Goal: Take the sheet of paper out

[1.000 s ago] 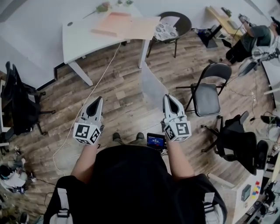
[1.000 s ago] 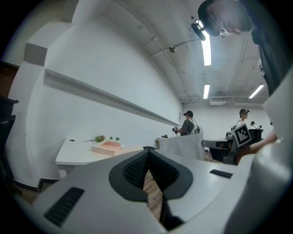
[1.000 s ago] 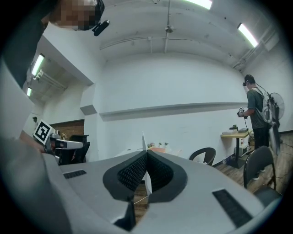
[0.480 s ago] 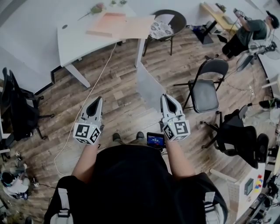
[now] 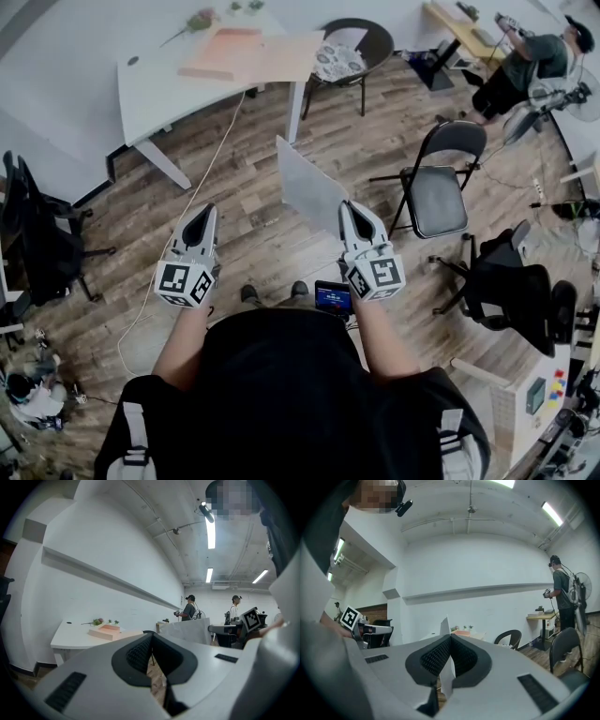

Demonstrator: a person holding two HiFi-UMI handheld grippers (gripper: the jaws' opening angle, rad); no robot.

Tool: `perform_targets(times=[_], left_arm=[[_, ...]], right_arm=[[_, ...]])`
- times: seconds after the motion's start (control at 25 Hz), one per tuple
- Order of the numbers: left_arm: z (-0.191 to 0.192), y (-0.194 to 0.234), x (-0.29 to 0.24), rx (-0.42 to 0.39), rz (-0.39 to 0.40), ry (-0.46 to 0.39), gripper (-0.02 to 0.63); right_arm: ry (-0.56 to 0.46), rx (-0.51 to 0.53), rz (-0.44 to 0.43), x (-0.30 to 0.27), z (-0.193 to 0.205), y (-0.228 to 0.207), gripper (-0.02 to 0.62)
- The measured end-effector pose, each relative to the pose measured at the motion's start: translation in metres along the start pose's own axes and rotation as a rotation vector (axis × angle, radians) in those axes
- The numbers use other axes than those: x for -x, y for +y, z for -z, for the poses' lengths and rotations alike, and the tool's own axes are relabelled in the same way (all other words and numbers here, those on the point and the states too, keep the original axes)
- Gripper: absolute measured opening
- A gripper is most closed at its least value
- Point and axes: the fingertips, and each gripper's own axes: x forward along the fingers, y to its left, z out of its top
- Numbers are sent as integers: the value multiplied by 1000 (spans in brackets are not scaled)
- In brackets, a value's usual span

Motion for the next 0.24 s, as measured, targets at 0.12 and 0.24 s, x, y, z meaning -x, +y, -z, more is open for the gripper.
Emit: perform_targets(times=[0.12, 0.24], left_arm=[[2, -5, -3, 1, 0, 0, 5], [3, -10, -8, -3, 0, 2, 5]], right_arm=[[-3, 2, 5, 2, -2, -7, 9], [-2, 5, 11, 3, -2, -14, 9]])
